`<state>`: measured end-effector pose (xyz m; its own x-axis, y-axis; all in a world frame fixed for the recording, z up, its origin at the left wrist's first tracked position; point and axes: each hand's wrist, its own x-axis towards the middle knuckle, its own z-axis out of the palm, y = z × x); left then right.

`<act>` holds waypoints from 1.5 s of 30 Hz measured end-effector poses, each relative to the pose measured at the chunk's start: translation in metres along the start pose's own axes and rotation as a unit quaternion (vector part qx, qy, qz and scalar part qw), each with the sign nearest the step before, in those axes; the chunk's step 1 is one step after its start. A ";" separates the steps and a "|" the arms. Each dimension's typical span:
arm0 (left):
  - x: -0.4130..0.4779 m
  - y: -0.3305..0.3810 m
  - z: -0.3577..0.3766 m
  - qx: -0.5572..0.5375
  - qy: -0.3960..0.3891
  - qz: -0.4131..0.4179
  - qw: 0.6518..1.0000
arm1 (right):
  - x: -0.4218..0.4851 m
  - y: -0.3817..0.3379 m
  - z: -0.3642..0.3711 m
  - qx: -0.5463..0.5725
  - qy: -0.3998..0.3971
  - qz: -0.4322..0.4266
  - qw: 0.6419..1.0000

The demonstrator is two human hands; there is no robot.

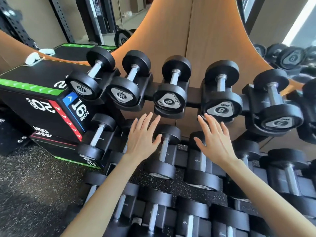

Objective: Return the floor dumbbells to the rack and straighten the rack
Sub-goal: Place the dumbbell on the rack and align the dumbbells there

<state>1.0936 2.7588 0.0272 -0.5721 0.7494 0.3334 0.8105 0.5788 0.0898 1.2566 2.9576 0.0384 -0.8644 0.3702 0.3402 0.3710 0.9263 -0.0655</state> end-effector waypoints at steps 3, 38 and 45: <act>0.027 -0.029 0.007 -0.012 0.004 0.018 1.000 | 0.024 -0.012 0.010 -0.010 -0.005 0.013 1.000; 0.219 -0.084 0.143 -0.591 0.039 0.052 0.804 | 0.240 -0.015 0.075 0.296 0.029 -0.039 0.954; 0.229 -0.079 0.129 -0.503 0.073 0.110 0.854 | 0.232 -0.005 0.084 0.342 0.093 -0.022 0.935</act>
<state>0.8819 2.9262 -0.0241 -0.4297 0.7139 0.5529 0.6362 -0.1951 0.7464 1.0259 3.0442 0.0388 -0.7765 0.3702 0.5099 -0.0224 0.7925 -0.6095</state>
